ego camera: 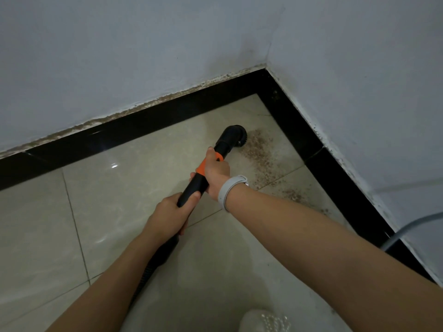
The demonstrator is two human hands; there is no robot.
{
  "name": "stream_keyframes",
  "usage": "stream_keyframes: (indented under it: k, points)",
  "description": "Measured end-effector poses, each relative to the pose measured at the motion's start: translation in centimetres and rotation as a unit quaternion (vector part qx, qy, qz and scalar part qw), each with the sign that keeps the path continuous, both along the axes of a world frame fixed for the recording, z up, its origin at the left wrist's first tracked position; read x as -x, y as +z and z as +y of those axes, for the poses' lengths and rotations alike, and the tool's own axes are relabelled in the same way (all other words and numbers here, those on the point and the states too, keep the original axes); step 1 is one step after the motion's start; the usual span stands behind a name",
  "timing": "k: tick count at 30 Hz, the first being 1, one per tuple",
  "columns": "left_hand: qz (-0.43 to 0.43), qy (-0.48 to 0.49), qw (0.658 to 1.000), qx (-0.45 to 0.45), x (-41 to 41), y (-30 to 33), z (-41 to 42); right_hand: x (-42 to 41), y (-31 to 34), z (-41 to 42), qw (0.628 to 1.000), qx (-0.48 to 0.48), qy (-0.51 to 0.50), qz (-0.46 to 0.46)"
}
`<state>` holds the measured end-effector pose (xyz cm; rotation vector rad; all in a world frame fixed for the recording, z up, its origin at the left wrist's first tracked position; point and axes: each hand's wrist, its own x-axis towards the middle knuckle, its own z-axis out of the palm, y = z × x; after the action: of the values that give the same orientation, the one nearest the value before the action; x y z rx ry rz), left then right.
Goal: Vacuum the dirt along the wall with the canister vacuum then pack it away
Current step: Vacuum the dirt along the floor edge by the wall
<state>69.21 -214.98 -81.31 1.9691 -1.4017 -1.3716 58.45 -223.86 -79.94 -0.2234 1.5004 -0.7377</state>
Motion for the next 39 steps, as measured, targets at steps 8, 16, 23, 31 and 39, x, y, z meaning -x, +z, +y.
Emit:
stream_keyframes:
  k: [8, 16, 23, 31, 39]
  points:
    - [0.010, -0.019, 1.000, -0.001, 2.5, -0.2, -2.1, 2.7, -0.4, -1.8, 1.000, 0.000, -0.028, 0.012]
    - [0.024, -0.045, 0.999, 0.003, 4.5, -0.3, -4.2, 5.4, -0.3, -3.4, 0.999, 0.001, -0.047, 0.004]
    - [0.027, -0.080, 0.996, 0.005, 6.1, -0.4, -4.9, 7.2, -0.6, -3.4, 0.997, 0.010, -0.081, -0.002]
    - [-0.089, -0.148, 0.984, 0.029, 6.3, 0.5, -3.5, 8.1, -0.8, -0.4, 0.980, 0.022, -0.170, -0.096]
    - [-0.159, -0.155, 0.974, 0.053, 4.0, 1.4, -2.2, 5.6, -0.1, 0.8, 0.975, 0.014, -0.172, -0.141]
